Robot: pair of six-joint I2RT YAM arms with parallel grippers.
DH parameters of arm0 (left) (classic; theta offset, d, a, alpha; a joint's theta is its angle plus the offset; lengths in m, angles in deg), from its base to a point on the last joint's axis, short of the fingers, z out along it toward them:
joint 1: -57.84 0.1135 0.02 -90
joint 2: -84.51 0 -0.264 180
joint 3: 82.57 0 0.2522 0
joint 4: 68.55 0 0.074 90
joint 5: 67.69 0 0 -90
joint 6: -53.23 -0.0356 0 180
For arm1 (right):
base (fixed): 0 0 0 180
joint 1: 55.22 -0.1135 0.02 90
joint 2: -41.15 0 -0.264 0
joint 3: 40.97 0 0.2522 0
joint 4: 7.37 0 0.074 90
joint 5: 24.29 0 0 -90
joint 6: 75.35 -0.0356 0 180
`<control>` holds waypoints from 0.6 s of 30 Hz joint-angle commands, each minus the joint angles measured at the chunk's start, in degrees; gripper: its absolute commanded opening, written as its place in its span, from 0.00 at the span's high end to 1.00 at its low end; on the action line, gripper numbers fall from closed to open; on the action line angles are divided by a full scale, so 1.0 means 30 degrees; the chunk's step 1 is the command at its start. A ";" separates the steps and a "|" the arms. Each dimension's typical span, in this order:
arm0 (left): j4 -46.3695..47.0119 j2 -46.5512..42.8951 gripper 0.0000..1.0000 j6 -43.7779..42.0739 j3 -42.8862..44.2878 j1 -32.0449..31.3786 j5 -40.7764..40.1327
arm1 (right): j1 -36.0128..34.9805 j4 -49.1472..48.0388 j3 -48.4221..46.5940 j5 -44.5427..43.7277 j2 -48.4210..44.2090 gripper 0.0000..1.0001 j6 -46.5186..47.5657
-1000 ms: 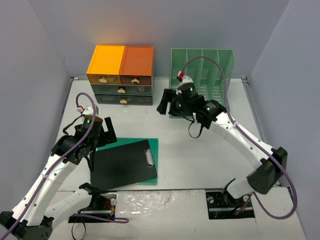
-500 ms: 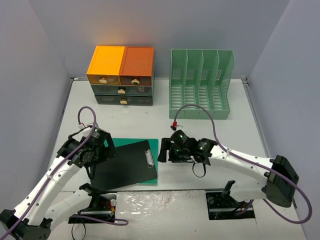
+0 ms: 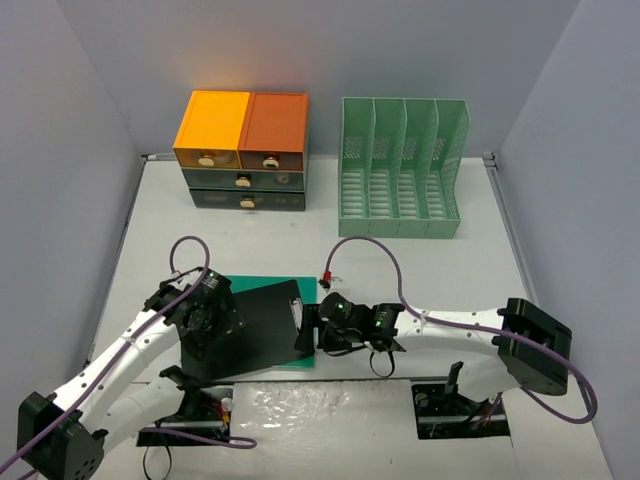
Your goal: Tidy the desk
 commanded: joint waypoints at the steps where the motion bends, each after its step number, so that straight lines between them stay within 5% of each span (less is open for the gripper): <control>1: 0.1202 0.0898 0.16 0.0801 0.0386 -0.0107 -0.0279 | -0.0267 -0.1457 0.0258 -0.0904 0.0150 0.34 -0.1418; 18: -0.0411 0.1090 0.16 0.2099 0.0963 -0.0107 -0.2752 | -0.0267 -0.3896 0.1490 -0.0413 0.0448 0.35 -0.1935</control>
